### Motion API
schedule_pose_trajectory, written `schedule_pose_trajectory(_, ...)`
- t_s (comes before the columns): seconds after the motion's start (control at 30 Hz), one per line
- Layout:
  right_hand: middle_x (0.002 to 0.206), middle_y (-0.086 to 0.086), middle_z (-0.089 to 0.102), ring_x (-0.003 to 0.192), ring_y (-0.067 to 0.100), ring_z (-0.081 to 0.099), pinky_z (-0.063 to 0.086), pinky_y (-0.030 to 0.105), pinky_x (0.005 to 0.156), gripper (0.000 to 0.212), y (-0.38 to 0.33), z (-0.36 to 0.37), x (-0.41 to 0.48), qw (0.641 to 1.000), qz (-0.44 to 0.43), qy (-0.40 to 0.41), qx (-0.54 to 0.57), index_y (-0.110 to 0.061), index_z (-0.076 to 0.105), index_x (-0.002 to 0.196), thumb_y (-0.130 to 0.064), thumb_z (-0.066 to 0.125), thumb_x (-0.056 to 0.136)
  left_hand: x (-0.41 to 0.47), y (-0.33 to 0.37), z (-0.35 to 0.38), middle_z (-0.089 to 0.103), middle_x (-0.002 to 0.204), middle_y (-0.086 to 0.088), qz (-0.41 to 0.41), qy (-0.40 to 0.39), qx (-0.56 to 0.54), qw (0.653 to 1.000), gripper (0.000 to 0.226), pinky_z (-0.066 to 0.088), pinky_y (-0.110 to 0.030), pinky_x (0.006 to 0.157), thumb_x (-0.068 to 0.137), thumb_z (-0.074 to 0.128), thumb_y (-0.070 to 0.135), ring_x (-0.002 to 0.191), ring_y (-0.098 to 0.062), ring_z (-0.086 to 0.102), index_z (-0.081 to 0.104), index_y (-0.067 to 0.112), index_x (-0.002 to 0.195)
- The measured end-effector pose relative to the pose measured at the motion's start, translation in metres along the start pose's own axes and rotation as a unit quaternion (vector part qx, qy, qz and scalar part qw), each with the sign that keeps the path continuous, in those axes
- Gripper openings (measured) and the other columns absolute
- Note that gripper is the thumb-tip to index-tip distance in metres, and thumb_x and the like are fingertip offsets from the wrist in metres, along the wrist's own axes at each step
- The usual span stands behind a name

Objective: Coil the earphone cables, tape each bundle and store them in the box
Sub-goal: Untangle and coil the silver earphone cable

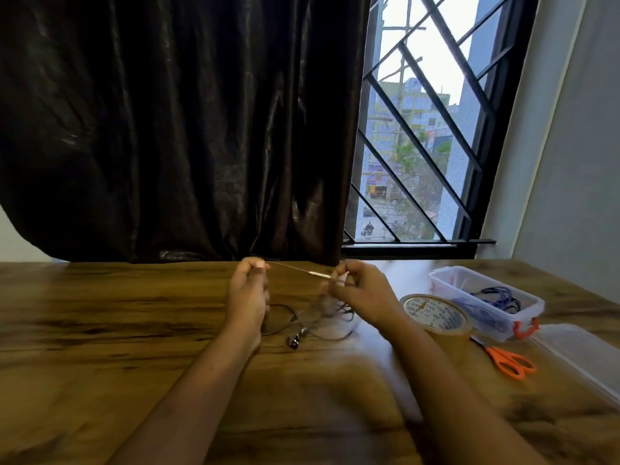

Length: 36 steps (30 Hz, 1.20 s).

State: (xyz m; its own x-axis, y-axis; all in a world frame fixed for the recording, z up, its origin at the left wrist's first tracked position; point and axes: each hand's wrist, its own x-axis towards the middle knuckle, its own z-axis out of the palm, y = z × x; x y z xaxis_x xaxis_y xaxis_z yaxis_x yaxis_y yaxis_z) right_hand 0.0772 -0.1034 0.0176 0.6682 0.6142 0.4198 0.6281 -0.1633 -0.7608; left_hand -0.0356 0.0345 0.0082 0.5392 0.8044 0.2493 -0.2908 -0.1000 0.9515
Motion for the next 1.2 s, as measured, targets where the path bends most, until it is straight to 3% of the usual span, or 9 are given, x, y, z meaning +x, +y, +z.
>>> schedule_pose_trajectory(0.1,0.055,-0.011,0.049,0.053,0.004,0.045,0.032,0.025,0.051,0.016,0.011,-0.004,0.0,0.98,0.023,0.032,-0.196,-0.031,0.057,0.074,-0.035,0.063,0.088,0.009,-0.011,-0.016,0.055,0.066,-0.004,0.209,-0.001,0.258,0.943,0.016,0.035,-0.029,0.049,0.096,0.049,0.026,0.054,-0.02,0.048,0.056,0.03,0.081)
schedule_pose_trajectory(0.27,0.05,0.004,0.048,0.038,0.009,0.043,0.036,0.019,0.044,0.067,-0.008,-0.004,0.001,0.952,0.177,0.031,0.247,-0.007,0.065,0.086,-0.06,0.026,0.096,0.007,-0.015,-0.024,0.051,0.067,0.011,0.317,0.013,0.477,0.819,0.028,0.035,-0.023,0.041,0.087,0.046,0.055,0.053,-0.003,0.045,0.056,0.029,0.082)
schedule_pose_trajectory(0.43,0.05,0.009,0.055,0.047,0.017,0.046,0.037,0.022,0.054,0.097,-0.003,-0.015,0.003,0.878,0.216,-0.044,0.426,-0.005,0.068,0.086,-0.081,0.007,0.081,0.011,-0.023,-0.033,0.051,0.072,0.009,0.199,0.062,0.563,0.799,0.02,0.033,-0.022,0.047,0.093,0.051,0.036,0.063,-0.01,0.05,0.063,0.024,0.105)
schedule_pose_trajectory(0.5,0.049,0.009,0.053,0.046,0.016,0.045,0.035,0.024,0.055,0.101,-0.002,-0.017,0.002,0.872,0.218,-0.044,0.436,-0.003,0.067,0.085,-0.082,0.006,0.079,0.014,-0.027,-0.034,0.054,0.075,0.005,0.124,0.09,0.5,0.852,0.019,0.04,-0.027,0.052,0.094,0.053,0.03,0.068,-0.015,0.054,0.063,0.019,0.106)
schedule_pose_trajectory(0.6,0.044,0.007,0.048,0.042,0.015,0.04,0.034,0.024,0.054,0.101,-0.004,-0.013,0.001,0.894,0.213,-0.048,0.392,-0.002,0.067,0.082,-0.08,0.003,0.08,0.018,-0.02,-0.026,0.058,0.076,0.0,-0.089,0.11,0.108,0.984,0.022,0.043,-0.027,0.052,0.097,0.046,0.03,0.061,-0.014,0.052,0.061,0.015,0.093)
schedule_pose_trajectory(0.77,0.036,-0.001,0.04,0.04,0.013,0.032,0.024,0.019,0.04,0.084,-0.013,-0.003,0.001,0.942,0.189,0.011,0.278,-0.006,0.054,0.065,-0.073,0.008,0.087,0.014,-0.001,-0.023,0.065,0.104,-0.011,-0.143,0.052,-0.224,0.963,0.037,0.053,-0.025,0.07,0.098,0.035,0.04,0.1,-0.021,0.065,0.056,0.01,0.095)
schedule_pose_trajectory(0.97,0.057,-0.004,0.059,0.067,0.018,0.056,0.043,0.034,0.077,0.093,-0.004,-0.001,-0.001,0.988,0.149,0.035,-0.035,-0.008,0.065,0.063,-0.077,0.007,0.082,0.013,-0.013,-0.019,0.045,0.136,0.0,0.045,0.04,0.057,0.997,0.046,0.031,-0.042,0.105,0.097,0.026,0.052,0.132,-0.024,0.035,0.061,0.022,0.096)
schedule_pose_trajectory(1.07,0.087,0.008,0.062,0.085,0.027,0.058,0.047,0.041,0.087,0.092,-0.002,0.004,-0.001,0.974,0.146,0.0,-0.172,-0.015,0.07,0.079,-0.082,0.007,0.079,0.018,-0.028,-0.026,0.026,0.154,-0.003,0.221,0.002,0.266,0.938,0.058,0.017,-0.048,0.112,0.088,0.027,0.061,0.145,-0.025,0.009,0.064,0.018,0.099)
schedule_pose_trajectory(1.2,0.1,0.015,0.063,0.085,0.027,0.061,0.053,0.041,0.084,0.09,-0.004,0.012,0.0,0.973,0.182,-0.04,-0.133,-0.022,0.059,0.107,-0.088,0.008,0.073,0.013,-0.028,-0.027,0.015,0.158,-0.002,0.267,0.039,0.449,0.852,0.033,0.012,-0.059,0.112,0.095,0.043,0.044,0.146,-0.028,-0.004,0.062,0.02,0.107)
